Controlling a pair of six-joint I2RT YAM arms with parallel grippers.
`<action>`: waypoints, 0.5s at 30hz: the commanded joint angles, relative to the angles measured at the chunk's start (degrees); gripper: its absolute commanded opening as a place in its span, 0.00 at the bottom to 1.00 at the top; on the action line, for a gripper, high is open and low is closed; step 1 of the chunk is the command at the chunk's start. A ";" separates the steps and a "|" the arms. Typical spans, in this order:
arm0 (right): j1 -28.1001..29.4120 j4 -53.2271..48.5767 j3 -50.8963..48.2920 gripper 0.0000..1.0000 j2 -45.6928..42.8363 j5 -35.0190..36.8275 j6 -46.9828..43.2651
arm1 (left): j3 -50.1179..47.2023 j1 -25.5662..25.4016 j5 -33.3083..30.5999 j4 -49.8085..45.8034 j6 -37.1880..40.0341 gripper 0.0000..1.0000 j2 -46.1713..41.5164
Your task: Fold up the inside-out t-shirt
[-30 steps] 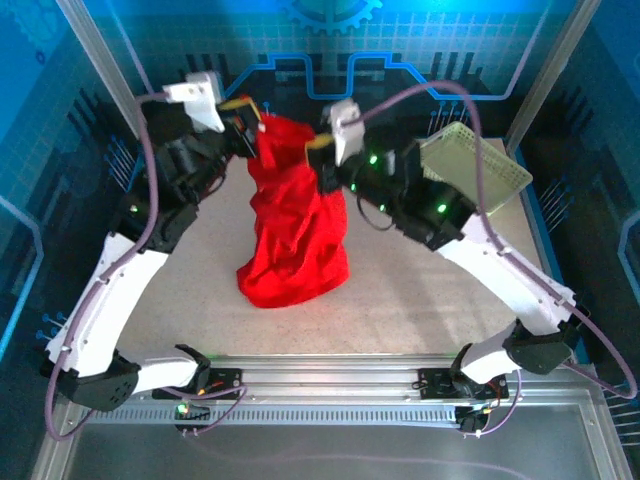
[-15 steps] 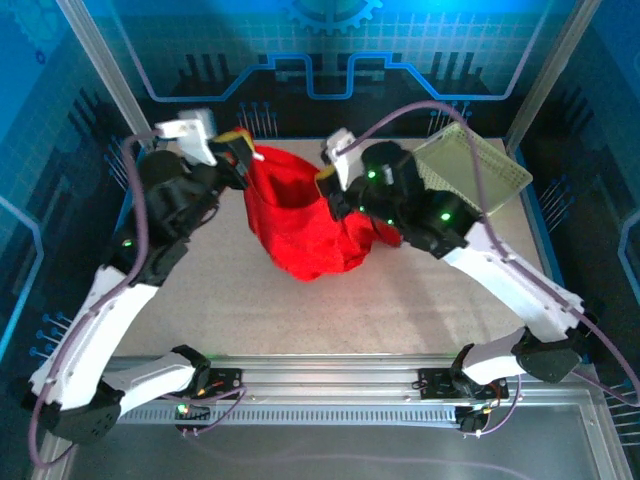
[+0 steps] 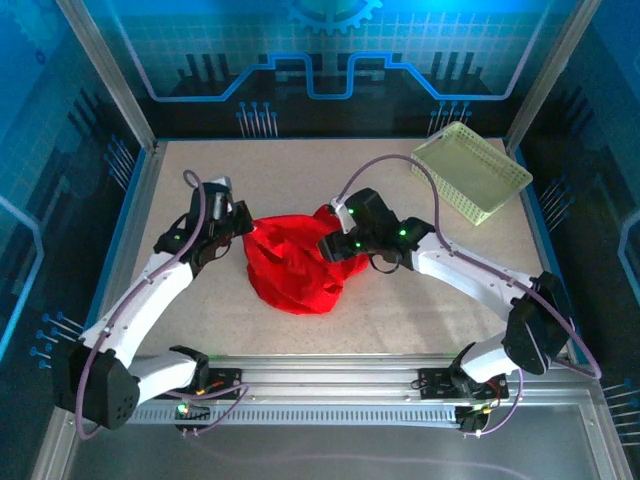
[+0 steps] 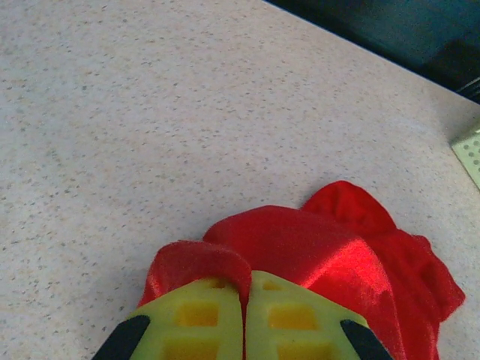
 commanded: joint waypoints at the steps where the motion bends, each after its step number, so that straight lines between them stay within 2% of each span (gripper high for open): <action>1: -0.63 5.62 -2.17 0.66 3.83 -3.27 0.82 | -3.64 1.75 3.40 2.68 -1.87 0.00 -1.50; 8: -0.54 9.15 -1.74 0.68 12.63 -5.08 1.59 | -7.07 4.77 5.73 4.53 -2.06 0.02 -1.06; 11: -0.35 8.06 0.56 0.66 16.52 -5.65 1.90 | -6.72 5.52 6.61 4.22 -1.53 0.06 0.33; 12: -0.33 7.44 1.42 0.65 17.61 -5.29 2.00 | -6.59 5.68 6.78 3.93 -1.53 0.08 0.63; 15: -0.04 7.54 2.08 0.50 19.10 -6.46 1.86 | -5.76 6.34 7.20 1.45 -1.92 0.18 2.03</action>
